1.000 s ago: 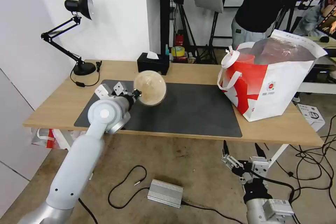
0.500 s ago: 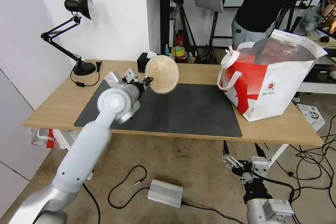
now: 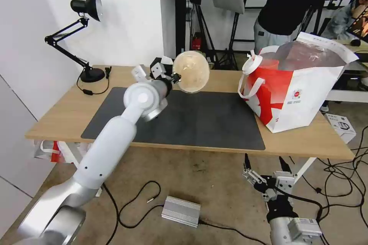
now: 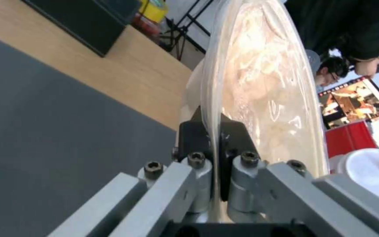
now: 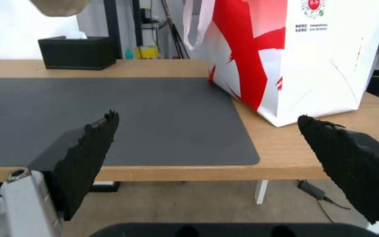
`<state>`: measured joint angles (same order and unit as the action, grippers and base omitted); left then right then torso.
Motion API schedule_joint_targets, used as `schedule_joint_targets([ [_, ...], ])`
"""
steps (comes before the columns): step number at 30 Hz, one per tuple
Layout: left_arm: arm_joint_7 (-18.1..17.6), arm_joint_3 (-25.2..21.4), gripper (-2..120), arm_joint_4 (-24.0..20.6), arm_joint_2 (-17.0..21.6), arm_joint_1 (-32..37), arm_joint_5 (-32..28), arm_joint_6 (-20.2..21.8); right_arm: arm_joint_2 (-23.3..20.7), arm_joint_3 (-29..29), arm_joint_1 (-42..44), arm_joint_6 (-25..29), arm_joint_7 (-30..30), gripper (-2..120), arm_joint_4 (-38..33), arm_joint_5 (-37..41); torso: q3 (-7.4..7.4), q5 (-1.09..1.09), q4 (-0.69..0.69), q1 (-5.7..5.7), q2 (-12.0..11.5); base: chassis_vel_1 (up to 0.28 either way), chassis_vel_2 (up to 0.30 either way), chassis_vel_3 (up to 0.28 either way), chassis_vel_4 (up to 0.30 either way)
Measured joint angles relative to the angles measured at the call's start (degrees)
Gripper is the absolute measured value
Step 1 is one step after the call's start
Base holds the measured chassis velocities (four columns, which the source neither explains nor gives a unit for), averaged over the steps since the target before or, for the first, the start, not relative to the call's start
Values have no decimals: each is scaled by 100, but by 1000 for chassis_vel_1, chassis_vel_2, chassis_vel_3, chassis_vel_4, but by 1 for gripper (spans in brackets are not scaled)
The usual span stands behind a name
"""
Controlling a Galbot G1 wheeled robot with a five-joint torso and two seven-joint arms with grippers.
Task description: Pick up the trash from the table and place it into the takeout bag.
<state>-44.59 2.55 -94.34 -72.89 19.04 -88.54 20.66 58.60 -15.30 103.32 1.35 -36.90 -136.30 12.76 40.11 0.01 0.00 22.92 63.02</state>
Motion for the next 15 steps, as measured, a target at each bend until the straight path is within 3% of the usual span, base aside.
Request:
schedule_joint_targets([
  [15,-2,445,0,638,-500,-531,57,-12,0,0,0,0,0,100,0,0,0,0,0,0,0,0,0,0,0],
])
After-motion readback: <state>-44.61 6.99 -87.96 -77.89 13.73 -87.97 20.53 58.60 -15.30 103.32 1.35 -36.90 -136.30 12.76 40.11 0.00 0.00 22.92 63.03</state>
